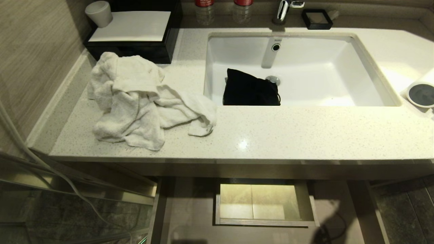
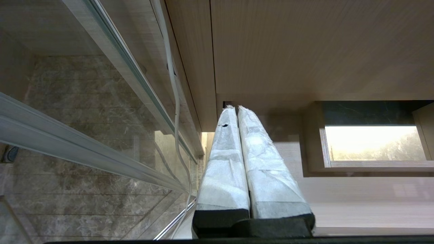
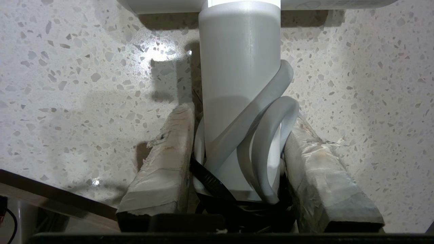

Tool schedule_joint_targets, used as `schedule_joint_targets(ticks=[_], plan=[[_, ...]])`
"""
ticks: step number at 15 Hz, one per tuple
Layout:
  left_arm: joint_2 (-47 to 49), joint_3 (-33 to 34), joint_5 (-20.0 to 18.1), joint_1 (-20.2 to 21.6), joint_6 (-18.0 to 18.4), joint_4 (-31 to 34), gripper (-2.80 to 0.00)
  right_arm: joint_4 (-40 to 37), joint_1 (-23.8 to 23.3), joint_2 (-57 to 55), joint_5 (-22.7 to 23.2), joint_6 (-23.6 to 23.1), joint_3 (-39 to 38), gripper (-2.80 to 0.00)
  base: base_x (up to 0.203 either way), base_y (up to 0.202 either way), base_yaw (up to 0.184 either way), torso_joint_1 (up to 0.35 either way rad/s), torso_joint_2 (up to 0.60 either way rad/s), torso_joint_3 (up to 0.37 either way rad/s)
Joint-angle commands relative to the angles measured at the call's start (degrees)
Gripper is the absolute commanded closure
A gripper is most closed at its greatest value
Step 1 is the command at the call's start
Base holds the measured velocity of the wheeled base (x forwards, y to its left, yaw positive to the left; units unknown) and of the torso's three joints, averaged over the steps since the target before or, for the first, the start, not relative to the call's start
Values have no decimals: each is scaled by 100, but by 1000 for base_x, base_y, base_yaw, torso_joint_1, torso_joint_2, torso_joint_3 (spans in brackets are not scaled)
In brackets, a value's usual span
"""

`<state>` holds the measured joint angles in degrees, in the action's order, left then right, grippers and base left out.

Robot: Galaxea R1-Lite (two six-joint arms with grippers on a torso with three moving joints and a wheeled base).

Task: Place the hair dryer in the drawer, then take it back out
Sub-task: Place it on the countertop

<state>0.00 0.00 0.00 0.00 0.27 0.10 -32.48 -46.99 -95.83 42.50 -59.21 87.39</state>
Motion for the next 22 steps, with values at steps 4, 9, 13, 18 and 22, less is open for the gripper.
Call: schedule_joint_targets(ticks=[4,9,13,18,22], plan=[[0,0,0,0,0,-1,0,-289,-8,-32,296,-204,112,0,0,0,0,0,0,0],[0,9,0,0,0,-1,0,-335,-11,113,403,-372,115,-280,0,0,0,0,0,0],[0,4,0,0,0,-1,0,-408,-183,265,513,-157,215,-280,0,0,0,0,0,0],[0,0,0,0,0,-1,0,-457,-381,843,567,-176,85,-280,0,0,0,0,0,0],[0,5,0,0,0,-1,0,-622,-406,1378,543,-207,-209,0,0,0,0,0,0,0]])
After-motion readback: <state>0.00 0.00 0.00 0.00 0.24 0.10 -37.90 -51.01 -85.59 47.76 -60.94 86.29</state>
